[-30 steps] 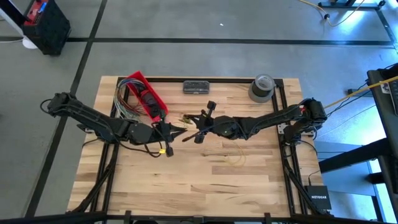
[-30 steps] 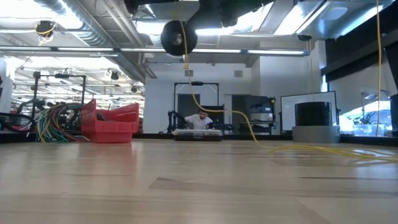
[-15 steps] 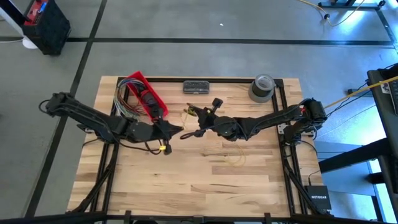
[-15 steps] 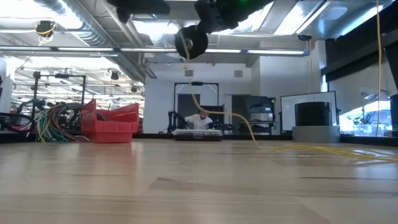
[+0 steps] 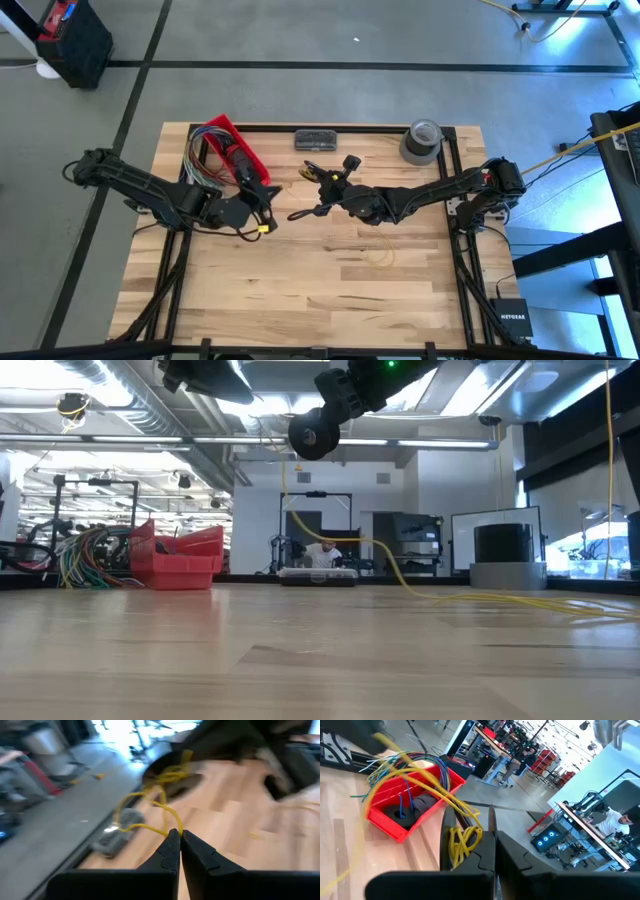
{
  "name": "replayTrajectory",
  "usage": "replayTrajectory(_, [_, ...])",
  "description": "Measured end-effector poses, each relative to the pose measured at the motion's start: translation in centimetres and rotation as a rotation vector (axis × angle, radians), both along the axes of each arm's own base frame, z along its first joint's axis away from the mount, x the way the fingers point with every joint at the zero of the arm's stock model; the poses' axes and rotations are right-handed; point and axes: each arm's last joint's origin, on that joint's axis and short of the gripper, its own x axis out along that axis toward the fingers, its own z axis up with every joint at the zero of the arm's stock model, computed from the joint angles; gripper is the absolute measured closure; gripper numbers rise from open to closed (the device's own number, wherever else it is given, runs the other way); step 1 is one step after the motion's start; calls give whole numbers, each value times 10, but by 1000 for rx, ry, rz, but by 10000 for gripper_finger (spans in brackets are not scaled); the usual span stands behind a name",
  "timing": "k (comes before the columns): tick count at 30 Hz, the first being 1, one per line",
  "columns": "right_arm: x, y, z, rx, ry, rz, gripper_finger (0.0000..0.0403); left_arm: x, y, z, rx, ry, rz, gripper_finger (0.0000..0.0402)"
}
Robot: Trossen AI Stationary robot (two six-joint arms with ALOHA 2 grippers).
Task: Coil cords
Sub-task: Coil the yellow wire on the spool
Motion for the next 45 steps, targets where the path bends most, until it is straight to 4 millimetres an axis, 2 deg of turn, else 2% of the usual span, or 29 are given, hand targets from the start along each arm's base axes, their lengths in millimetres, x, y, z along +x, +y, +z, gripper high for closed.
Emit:
replayTrajectory(7, [0,0,0,1,0,4,397,-3,2,-6,-29,33,26,396])
replayTrajectory(16, [2,2,1,21,-21,71,397,-22,15,-16,-97,236,126,396])
replayTrajectory(24, [5,6,7,76,-102,205,397,-25,15,-34,-129,395,7,396])
replayTrajectory(28, [6,8,5,79,-73,287,397,-20,13,-31,-121,373,-48,396])
replayTrajectory(32, [5,11,-4,51,68,412,397,-16,11,-23,-119,313,-70,396])
replayTrajectory(35, [3,10,-10,63,127,396,397,-16,9,-21,-119,302,-81,396])
replayTrajectory(45, [2,9,-13,64,151,362,397,-16,7,-20,-117,295,-89,396])
